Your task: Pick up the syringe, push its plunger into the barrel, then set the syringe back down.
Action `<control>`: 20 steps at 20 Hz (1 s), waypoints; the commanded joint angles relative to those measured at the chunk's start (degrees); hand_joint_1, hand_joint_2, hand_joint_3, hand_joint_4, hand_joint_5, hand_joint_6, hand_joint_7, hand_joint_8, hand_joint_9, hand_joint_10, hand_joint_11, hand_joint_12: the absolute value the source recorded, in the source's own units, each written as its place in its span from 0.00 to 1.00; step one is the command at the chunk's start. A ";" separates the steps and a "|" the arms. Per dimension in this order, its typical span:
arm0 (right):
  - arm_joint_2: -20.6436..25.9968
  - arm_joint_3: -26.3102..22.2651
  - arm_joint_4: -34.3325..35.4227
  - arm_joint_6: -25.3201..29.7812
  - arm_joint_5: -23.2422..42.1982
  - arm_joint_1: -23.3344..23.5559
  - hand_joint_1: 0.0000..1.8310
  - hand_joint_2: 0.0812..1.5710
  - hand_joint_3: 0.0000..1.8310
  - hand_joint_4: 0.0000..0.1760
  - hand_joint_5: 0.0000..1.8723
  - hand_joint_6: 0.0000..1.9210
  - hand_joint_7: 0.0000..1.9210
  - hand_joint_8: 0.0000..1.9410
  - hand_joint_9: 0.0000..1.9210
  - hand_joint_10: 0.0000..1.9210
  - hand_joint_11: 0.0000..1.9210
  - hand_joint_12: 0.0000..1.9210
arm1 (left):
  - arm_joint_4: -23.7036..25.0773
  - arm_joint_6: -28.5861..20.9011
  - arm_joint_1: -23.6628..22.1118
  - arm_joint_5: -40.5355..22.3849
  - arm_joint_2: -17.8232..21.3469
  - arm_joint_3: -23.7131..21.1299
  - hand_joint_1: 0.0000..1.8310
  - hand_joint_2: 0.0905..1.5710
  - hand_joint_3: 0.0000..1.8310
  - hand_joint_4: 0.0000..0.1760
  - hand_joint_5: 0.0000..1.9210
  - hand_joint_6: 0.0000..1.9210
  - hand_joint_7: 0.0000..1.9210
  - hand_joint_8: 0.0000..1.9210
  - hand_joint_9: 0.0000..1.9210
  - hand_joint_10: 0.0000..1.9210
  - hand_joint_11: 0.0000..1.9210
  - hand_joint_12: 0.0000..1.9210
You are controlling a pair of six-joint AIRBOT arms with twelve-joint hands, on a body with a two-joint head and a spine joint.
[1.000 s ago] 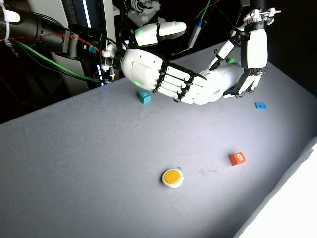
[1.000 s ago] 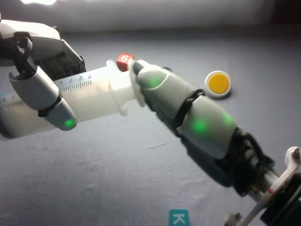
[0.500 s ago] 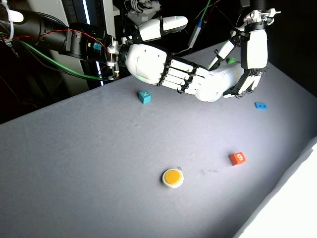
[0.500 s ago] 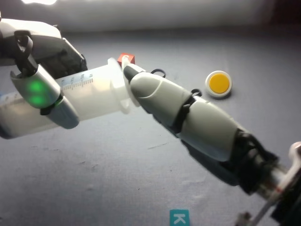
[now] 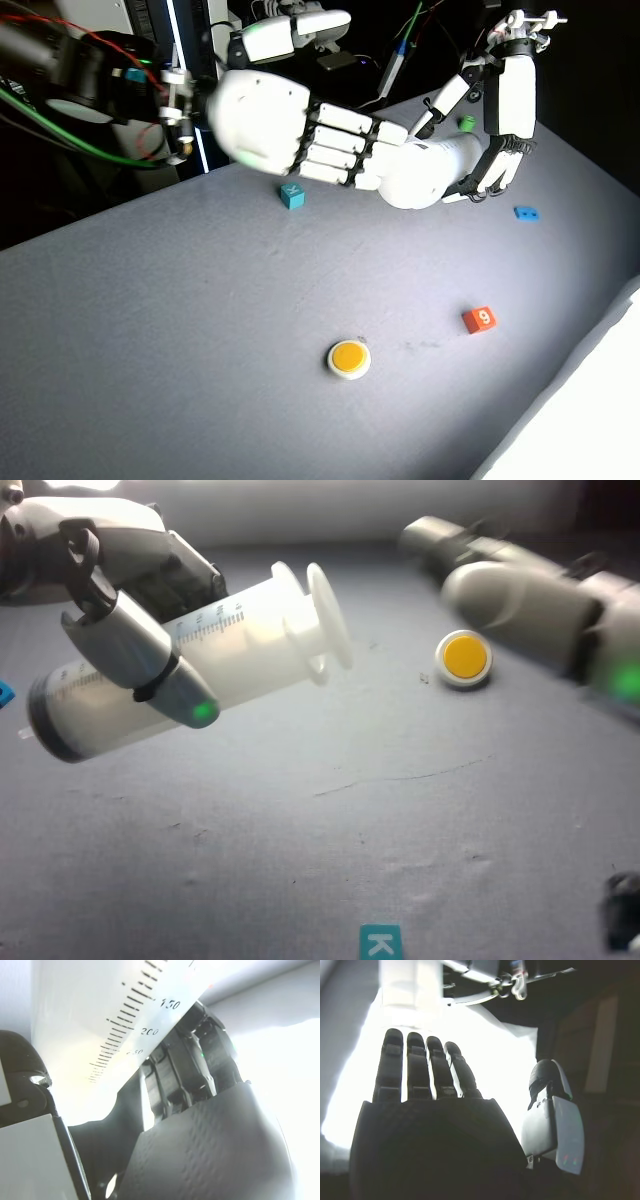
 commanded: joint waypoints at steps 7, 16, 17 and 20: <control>5.25 6.76 -7.94 1.52 8.10 -10.79 0.00 0.67 0.00 0.00 0.01 0.00 0.00 0.00 0.00 0.00 0.00 0.00 | 6.44 -0.39 4.03 -2.79 -1.77 0.82 0.67 0.70 0.00 0.00 0.46 0.56 0.54 0.53 0.46 0.46 0.23 0.76; 5.11 10.62 -16.36 13.03 8.16 -10.81 0.00 0.68 0.00 0.00 0.01 0.00 0.00 0.00 0.00 0.00 0.00 0.00 | 12.51 -0.37 12.96 -2.80 -7.37 5.89 0.67 0.70 0.00 0.00 0.45 0.56 0.54 0.54 0.45 0.46 0.21 0.75; 4.97 10.61 -16.41 13.03 8.03 -10.47 0.00 0.68 0.00 0.00 0.01 0.00 0.00 0.00 0.00 0.00 0.00 0.00 | 12.95 -0.37 13.56 -2.79 -7.79 6.31 0.67 0.71 0.00 0.00 0.45 0.56 0.54 0.54 0.45 0.46 0.22 0.75; 4.25 10.61 -16.37 12.51 6.90 -10.61 0.00 0.67 0.00 0.00 0.01 0.00 0.00 0.00 0.00 0.00 0.00 0.00 | 13.21 -0.37 14.55 -1.96 -9.04 7.78 0.67 0.70 0.00 0.00 0.45 0.57 0.54 0.53 0.46 0.45 0.22 0.75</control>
